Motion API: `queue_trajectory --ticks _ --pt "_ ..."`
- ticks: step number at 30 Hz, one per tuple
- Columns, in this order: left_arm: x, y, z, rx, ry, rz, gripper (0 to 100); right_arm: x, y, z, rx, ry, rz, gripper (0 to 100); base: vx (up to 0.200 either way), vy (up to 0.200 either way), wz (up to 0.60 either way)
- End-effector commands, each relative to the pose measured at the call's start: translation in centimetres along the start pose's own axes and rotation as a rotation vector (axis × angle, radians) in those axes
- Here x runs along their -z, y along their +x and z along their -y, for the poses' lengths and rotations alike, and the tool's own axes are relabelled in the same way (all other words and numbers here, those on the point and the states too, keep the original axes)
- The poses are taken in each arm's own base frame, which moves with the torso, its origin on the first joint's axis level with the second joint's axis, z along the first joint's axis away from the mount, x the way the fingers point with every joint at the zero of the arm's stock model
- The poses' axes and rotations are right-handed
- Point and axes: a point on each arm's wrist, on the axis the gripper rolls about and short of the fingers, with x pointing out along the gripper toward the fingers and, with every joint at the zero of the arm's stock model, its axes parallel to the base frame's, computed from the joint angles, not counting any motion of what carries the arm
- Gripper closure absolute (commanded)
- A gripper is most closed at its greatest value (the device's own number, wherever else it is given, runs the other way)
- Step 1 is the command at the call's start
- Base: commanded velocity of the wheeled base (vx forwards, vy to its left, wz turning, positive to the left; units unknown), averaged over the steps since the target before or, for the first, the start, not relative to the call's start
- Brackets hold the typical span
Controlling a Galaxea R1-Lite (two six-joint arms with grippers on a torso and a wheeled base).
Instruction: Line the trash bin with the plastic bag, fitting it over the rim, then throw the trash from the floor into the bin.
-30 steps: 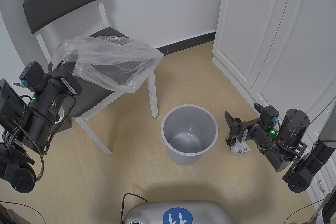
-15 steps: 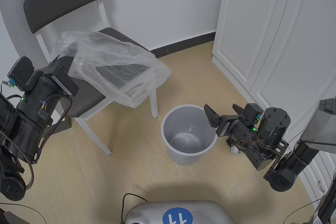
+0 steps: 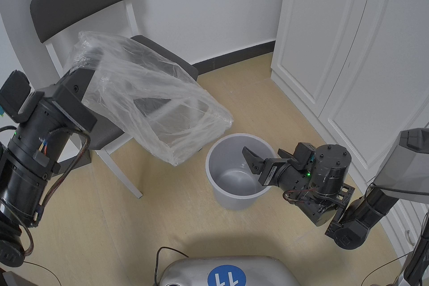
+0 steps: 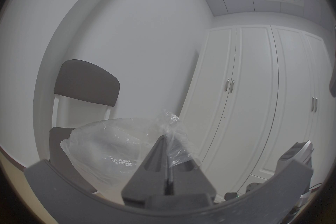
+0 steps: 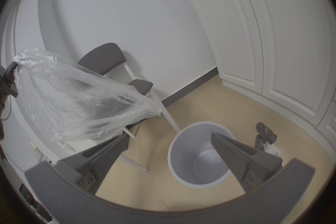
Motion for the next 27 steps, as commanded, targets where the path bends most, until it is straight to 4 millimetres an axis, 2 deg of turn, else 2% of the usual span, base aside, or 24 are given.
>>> queue_trajectory --ticks 1,11,17,27 --pt "-0.6 -0.6 0.4 0.025 -0.017 0.012 100 1.2 0.4 0.2 0.006 -0.008 -0.03 0 0.0 0.0 0.0" --pt "-0.8 -1.6 1.3 0.08 -0.044 0.002 100 0.9 0.6 0.0 0.0 0.014 -0.015 0 0.0 0.0 0.0" --pt "-0.9 -2.8 2.6 0.163 -0.082 -0.015 100 1.2 0.2 -0.4 -0.014 0.018 -0.026 0 0.0 0.0 0.0" --pt "-1.4 -3.3 3.4 0.157 -0.102 -0.008 100 1.6 -0.3 0.0 -0.016 0.007 -0.044 0 0.0 0.0 0.0"
